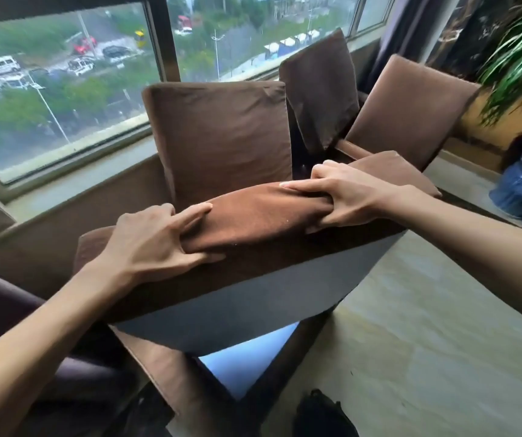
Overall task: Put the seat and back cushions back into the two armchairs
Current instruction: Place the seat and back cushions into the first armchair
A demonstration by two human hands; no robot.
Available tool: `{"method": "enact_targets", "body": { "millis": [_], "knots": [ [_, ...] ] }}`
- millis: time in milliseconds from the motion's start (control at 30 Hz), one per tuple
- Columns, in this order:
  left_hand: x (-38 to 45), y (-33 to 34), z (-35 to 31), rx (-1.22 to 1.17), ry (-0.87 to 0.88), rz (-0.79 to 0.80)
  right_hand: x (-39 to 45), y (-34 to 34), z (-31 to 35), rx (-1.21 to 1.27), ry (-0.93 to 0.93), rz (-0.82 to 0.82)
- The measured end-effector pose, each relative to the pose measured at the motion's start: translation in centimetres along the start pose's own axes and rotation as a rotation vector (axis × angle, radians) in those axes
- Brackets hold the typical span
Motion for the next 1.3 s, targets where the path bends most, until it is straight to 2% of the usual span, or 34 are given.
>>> {"method": "enact_targets", "body": {
  "millis": [433, 600, 700, 833, 933, 1000, 1100, 1300],
  "knots": [
    [1.4, 2.0, -7.4, 0.136, -0.414, -0.017, 8.6, 2.4, -8.6, 0.008, -0.444, -0.01],
    [1.0, 4.5, -9.2, 0.137, -0.519, 0.019, 10.0, 4.8, -9.4, -0.012, -0.561, 0.006],
    [0.6, 7.0, -9.9, 0.118, -0.544, 0.02, 10.0, 6.7, -9.8, 0.0, -0.612, -0.049],
    [-3.5, 12.9, -7.2, 0.024, -0.641, 0.043, 10.6, 11.1, -6.7, 0.02, -0.642, -0.162],
    [-8.8, 16.9, -4.5, -0.128, -0.753, 0.094, 11.6, 14.2, -0.7, -0.024, -0.688, -0.134],
    [-10.6, 18.3, -4.0, -0.209, -0.803, 0.069, 12.4, 15.3, 1.1, -0.054, -0.698, -0.107],
    [-9.3, 18.1, -3.5, -0.2, -0.776, 0.019, 13.6, 14.4, -0.2, -0.015, -0.701, -0.126],
    [-2.9, 13.4, -4.5, -0.073, -0.641, -0.138, 14.0, 11.0, -6.7, 0.142, -0.634, -0.191]
  ]
}}
Point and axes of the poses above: each hand's wrist, its own x-axis towards the middle knuckle, its own y-axis out of the palm, z = x × y, the point moved 7 cm from there along x, towards the middle knuckle, and after that the axes turned 3 degrees about -x, right-handed, at the moved point
